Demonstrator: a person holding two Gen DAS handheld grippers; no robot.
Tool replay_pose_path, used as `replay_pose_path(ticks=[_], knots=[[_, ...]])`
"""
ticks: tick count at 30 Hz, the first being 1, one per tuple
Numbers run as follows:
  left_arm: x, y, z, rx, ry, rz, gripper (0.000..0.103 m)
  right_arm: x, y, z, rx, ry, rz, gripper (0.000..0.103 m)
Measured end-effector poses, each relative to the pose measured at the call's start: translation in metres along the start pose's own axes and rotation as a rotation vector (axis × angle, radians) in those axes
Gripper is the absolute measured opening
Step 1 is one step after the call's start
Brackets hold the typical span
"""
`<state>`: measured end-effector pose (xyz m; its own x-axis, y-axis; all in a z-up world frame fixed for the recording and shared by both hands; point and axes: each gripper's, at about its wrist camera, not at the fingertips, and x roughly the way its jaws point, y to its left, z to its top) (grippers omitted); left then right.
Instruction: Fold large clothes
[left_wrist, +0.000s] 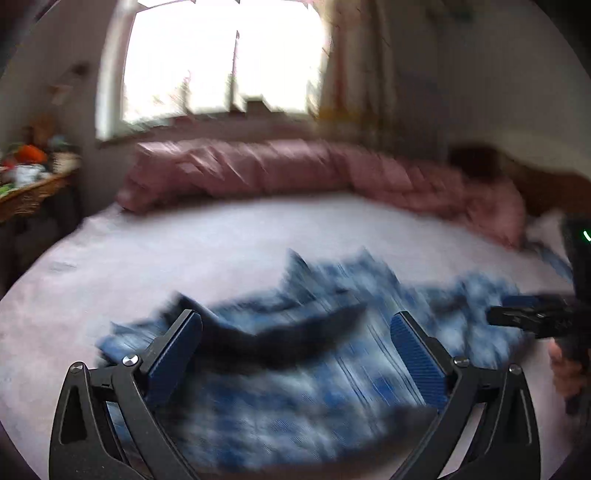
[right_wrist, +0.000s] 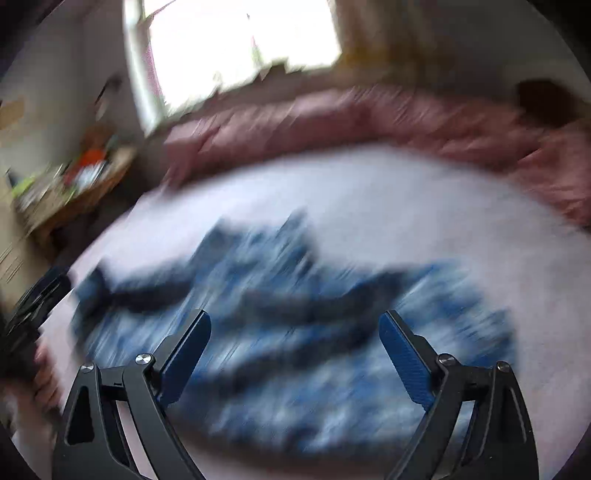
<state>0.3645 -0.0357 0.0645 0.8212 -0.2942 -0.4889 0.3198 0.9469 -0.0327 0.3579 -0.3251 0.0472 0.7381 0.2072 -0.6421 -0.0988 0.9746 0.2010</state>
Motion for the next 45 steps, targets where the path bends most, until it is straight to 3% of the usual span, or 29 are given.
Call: replay_pose_path(ticks=[2, 3, 6, 9, 11, 14, 18, 24, 27, 30, 34, 38, 40, 42, 43, 44, 45], knots=[[0.019, -0.012, -0.003, 0.067, 0.167, 0.012, 0.1, 0.012, 0.001, -0.004, 0.003, 0.109, 0.019, 0.094], [0.024, -0.017, -0.006, 0.095, 0.206, -0.014, 0.099, 0.017, 0.003, -0.006, -0.006, 0.14, 0.056, 0.094], [0.033, -0.026, -0.012, 0.115, 0.242, -0.066, 0.099, 0.036, 0.012, -0.014, -0.071, 0.261, 0.089, 0.094], [0.043, -0.035, -0.021, 0.13, 0.287, -0.069, 0.099, 0.051, 0.026, -0.027, -0.155, 0.303, 0.037, 0.094], [0.052, -0.041, -0.029, 0.145, 0.301, -0.008, 0.099, 0.058, 0.03, -0.03, -0.164, 0.283, -0.015, 0.094], [0.075, -0.04, -0.039, 0.182, 0.284, 0.155, 0.099, 0.067, 0.035, -0.031, -0.182, 0.211, -0.112, 0.1], [0.08, -0.007, -0.034, 0.026, 0.307, 0.127, 0.099, 0.078, 0.03, -0.025, -0.176, 0.179, -0.156, 0.101], [0.058, 0.036, -0.022, 0.017, 0.195, 0.33, 0.097, 0.059, -0.004, -0.004, -0.101, 0.099, -0.27, 0.1], [0.054, 0.069, -0.023, -0.035, 0.166, 0.423, 0.095, 0.039, -0.035, 0.001, -0.018, 0.102, -0.264, 0.082], [0.045, 0.089, -0.022, -0.032, 0.084, 0.525, 0.095, 0.013, -0.063, 0.003, 0.046, 0.031, -0.249, 0.08], [0.045, 0.108, -0.022, -0.079, 0.086, 0.489, 0.095, 0.001, -0.09, 0.008, 0.058, -0.011, -0.323, 0.08], [0.063, 0.121, -0.028, -0.125, 0.175, 0.448, 0.095, 0.025, -0.105, 0.009, 0.103, 0.022, -0.34, 0.08], [0.072, 0.129, -0.034, -0.167, 0.229, 0.378, 0.095, 0.034, -0.111, 0.009, 0.127, -0.004, -0.393, 0.079], [0.075, 0.134, -0.036, -0.206, 0.241, 0.351, 0.083, 0.047, -0.119, 0.014, 0.151, 0.013, -0.348, 0.052], [0.073, 0.137, -0.036, -0.224, 0.235, 0.346, 0.05, 0.051, -0.122, 0.014, 0.166, 0.028, -0.308, 0.021], [0.071, 0.14, -0.036, -0.243, 0.226, 0.337, 0.019, 0.054, -0.124, 0.014, 0.185, 0.042, -0.272, 0.01], [0.066, 0.14, -0.036, -0.257, 0.209, 0.318, 0.012, 0.053, -0.124, 0.014, 0.188, 0.032, -0.261, 0.008]])
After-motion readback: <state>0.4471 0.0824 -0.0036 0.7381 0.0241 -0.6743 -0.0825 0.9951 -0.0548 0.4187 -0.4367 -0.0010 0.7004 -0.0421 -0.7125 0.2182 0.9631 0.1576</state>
